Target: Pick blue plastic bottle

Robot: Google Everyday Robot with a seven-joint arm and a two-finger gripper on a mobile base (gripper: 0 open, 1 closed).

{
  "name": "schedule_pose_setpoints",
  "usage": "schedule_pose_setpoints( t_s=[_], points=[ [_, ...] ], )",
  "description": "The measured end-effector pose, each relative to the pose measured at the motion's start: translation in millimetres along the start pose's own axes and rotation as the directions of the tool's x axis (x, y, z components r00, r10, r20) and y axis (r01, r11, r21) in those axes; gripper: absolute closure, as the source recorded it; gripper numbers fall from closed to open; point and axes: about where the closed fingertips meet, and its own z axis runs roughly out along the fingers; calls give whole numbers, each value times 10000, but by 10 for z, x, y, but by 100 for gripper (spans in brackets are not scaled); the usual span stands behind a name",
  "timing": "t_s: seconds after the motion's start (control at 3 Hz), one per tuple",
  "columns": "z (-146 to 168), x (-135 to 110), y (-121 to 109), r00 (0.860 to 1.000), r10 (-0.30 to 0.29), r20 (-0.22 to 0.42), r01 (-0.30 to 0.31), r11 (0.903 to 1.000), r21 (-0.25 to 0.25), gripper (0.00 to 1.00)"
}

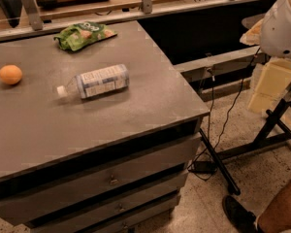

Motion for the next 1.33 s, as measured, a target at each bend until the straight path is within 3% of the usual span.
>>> schedule_pose_setpoints(
  t_s=[0.33, 0.67, 1.33],
  points=[
    [209, -274, -272, 9938, -841, 730, 860, 9960, -232, 0],
    [453, -600, -494, 9734, -1728, 1502, 1802, 9829, -375, 0],
    [1005, -1217, -737, 9516, -2183, 2164, 2359, 9700, -588, 0]
  ],
)
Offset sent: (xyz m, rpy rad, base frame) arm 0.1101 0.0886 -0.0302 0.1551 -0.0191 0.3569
